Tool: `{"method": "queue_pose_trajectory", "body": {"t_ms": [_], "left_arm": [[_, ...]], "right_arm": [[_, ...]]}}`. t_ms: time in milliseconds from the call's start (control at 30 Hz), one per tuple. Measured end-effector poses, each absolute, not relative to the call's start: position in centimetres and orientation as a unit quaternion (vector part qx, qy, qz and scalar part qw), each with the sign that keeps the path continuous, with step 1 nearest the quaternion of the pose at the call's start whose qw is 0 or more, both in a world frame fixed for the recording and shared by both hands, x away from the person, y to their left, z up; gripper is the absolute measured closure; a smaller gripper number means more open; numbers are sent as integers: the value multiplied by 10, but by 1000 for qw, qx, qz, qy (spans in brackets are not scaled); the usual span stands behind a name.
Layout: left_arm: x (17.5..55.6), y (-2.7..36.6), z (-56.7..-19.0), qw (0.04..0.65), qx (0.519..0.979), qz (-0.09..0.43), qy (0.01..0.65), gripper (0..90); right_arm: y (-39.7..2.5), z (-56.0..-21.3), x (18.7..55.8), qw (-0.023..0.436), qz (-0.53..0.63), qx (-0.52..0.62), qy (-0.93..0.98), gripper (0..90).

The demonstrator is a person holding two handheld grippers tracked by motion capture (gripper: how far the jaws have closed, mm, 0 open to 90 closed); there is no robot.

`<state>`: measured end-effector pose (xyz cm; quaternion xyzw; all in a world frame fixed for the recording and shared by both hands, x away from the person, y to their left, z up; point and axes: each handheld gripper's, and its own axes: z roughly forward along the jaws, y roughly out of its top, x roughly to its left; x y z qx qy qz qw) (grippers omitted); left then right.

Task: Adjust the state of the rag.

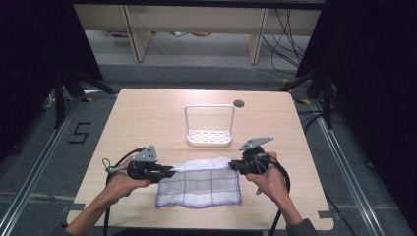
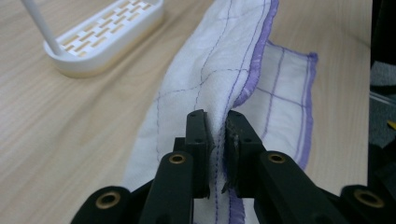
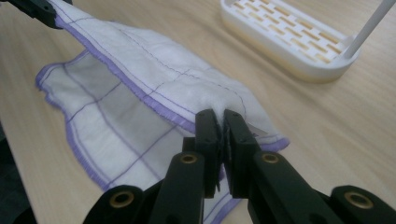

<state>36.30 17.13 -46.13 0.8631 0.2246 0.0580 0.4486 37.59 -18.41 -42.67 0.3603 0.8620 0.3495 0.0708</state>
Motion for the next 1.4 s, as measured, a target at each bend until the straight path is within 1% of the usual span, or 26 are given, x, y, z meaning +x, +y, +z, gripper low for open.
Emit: {"method": "queue_pose_trajectory", "body": {"t_ms": [33,133,200,233,267,400,433,467,500,567,600,633,733,867,900,933,967,1000,1033,1100,1133,1167,1200,1300,1333,1400], "left_arm": [[357,171,-463,444,866,59,222,798],[343,167,-471,429,878,54,207,798],[337,166,-476,414,889,57,186,796],[333,166,-478,410,891,59,188,795],[330,165,-480,406,893,57,187,794],[325,166,-485,397,898,60,180,791],[324,167,-485,394,900,62,177,790],[322,166,-487,398,897,58,183,790],[323,166,-487,391,902,62,174,789],[320,165,-490,393,901,56,175,786],[319,165,-492,390,902,55,175,785],[318,166,-492,380,907,65,170,785],[316,166,-496,383,906,57,173,780],[312,165,-500,368,914,59,159,762],[310,164,-501,367,915,55,158,755],[308,163,-502,366,916,55,152,741],[307,162,-501,362,918,55,155,720],[306,162,-502,369,915,51,154,679],[305,161,-502,373,914,46,154,644],[303,162,-500,378,912,40,155,582],[302,163,-498,386,907,35,167,531],[303,165,-496,392,903,36,170,477],[304,167,-493,397,901,37,174,450],[311,175,-485,422,884,38,199,403],[314,179,-482,420,883,43,207,393],[322,183,-480,426,873,53,231,384]], "right_arm": [[-185,-430,371,75,356,349,864,858],[-187,-436,355,68,349,353,866,857],[-186,-444,347,69,346,347,869,855],[-186,-447,343,66,343,350,869,855],[-186,-450,341,72,344,335,874,855],[-185,-460,330,56,337,340,876,853],[-185,-464,329,62,339,332,878,852],[-185,-465,326,51,335,339,878,851],[-185,-466,326,51,332,336,880,850],[-185,-472,322,46,335,351,873,850],[-186,-475,322,55,333,339,878,850],[-186,-477,321,53,334,344,876,850],[-186,-481,318,46,333,344,877,849],[-185,-484,316,61,323,334,883,848],[-184,-483,316,57,316,331,887,846],[-184,-485,316,65,319,325,888,842],[-183,-483,314,52,308,341,887,839],[-184,-486,315,66,307,329,890,827],[-183,-487,314,65,304,337,889,800],[-184,-487,314,67,298,345,887,689],[-186,-487,314,72,300,350,885,648],[-187,-485,313,71,311,358,877,627],[-191,-482,312,77,317,358,875,608],[-198,-472,310,93,344,365,860,594],[-201,-470,308,107,345,374,854,594],[-206,-464,305,109,333,387,853,598]]}}
